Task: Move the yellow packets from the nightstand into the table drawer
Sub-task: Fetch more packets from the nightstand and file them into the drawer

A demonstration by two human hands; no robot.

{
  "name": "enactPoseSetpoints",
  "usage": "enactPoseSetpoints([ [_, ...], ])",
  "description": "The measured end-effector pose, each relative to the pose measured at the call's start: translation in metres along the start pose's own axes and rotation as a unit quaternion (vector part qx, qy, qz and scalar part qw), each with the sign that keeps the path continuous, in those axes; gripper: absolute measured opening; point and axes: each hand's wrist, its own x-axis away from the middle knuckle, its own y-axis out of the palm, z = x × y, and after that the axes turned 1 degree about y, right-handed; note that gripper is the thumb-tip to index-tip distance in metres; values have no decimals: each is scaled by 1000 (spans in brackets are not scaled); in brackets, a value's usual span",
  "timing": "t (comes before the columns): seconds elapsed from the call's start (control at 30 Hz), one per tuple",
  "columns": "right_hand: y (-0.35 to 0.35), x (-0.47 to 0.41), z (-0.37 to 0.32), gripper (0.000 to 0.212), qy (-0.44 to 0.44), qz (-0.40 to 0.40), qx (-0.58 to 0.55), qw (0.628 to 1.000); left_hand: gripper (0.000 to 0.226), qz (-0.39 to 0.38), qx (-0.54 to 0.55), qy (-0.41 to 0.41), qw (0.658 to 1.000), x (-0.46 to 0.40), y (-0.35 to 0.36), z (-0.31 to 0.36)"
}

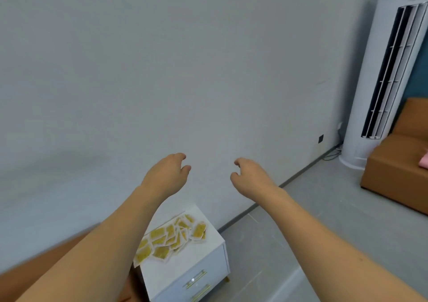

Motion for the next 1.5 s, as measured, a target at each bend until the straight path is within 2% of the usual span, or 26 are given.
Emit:
enactPoseSetpoints([
  [0.2,87,-130,-5,53,59,-44,2,997,44,-26,44,-45,998,-120,46,-98],
  [0.37,186,-239,2,50,170,-96,-8,981,45,-133,65,-52,988,-221,132,-191],
  [0.5,282,-318,25,35,247,-142,-20,958,45,-212,85,-112,967,-282,219,-271],
  [0.63,391,-378,71,9,314,-165,-49,934,46,-275,95,-180,940,-310,325,-348],
  [0.77,499,-395,123,19,389,-222,-86,890,45,-350,82,-210,909,-303,430,-408],
  [0.9,593,-399,174,62,480,-205,-59,851,47,-408,24,-200,891,-285,509,-459],
  [0.97,625,-400,190,76,505,-178,-21,844,62,-435,-46,-162,885,-272,536,-486],
  [1.03,649,-401,200,89,519,-155,8,840,89,-458,-117,-110,875,-258,558,-509],
  [1.1,668,-402,209,96,540,-134,35,830,110,-465,-140,-87,870,-246,572,-523],
  [1.2,685,-399,218,95,572,-105,62,811,124,-465,-139,-76,871,-233,588,-534],
  [1.33,691,-396,224,93,580,-92,75,806,138,-451,-143,-49,880,-219,599,-536],
  [1.43,687,-397,227,91,582,-83,75,805,137,-419,-158,-12,894,-218,598,-536],
  [1.5,685,-397,228,87,562,-77,88,819,129,-399,-159,9,903,-221,597,-538],
])
